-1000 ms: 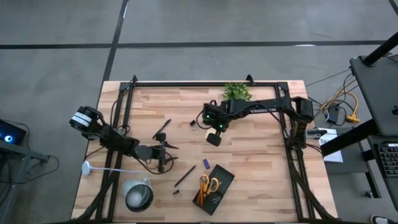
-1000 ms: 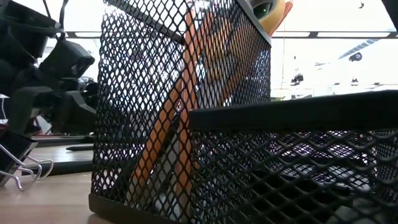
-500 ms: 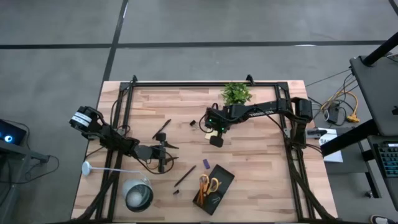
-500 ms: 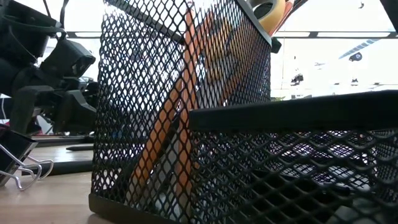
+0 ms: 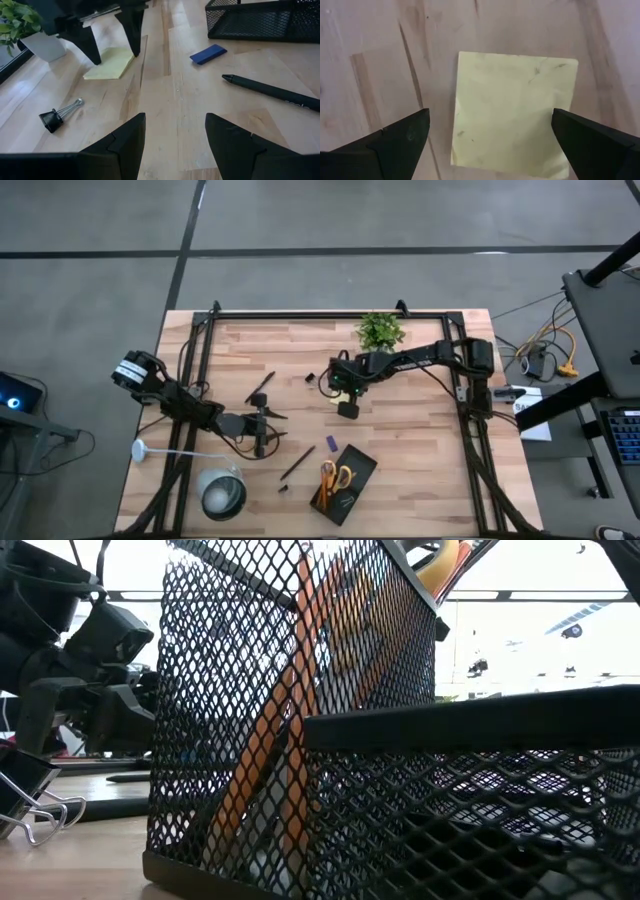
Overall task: Pick and place office supplies into organizer
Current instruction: Put the sticky note into the desk organizer
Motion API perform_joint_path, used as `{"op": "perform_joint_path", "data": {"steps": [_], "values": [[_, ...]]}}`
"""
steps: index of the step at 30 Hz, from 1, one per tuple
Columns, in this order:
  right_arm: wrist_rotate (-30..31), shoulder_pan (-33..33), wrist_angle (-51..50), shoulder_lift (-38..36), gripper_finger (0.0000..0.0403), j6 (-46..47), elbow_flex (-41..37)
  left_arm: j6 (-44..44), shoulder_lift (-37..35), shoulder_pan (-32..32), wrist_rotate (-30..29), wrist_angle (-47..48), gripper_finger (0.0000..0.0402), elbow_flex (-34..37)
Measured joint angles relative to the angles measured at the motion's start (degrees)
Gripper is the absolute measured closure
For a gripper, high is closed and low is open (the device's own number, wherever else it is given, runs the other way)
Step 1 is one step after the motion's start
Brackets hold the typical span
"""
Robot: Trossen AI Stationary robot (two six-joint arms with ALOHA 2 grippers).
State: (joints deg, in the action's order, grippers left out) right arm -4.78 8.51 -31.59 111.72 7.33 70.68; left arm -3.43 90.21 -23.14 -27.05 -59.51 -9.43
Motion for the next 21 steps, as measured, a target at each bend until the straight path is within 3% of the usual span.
{"op": "perform_joint_path", "data": {"steps": [13, 21], "values": [[7.73, -0.92, -2.51, -0.53, 0.0003, -1.71, 1.96, 0.01, 0.00, -0.02, 0.02, -0.02, 0.0210, 0.00], [8.53, -0.96, -2.46, -0.58, 0.0003, -1.32, 1.17, 0.01, 0.00, 0.00, 0.01, -0.02, 0.0210, 0.00]]}}
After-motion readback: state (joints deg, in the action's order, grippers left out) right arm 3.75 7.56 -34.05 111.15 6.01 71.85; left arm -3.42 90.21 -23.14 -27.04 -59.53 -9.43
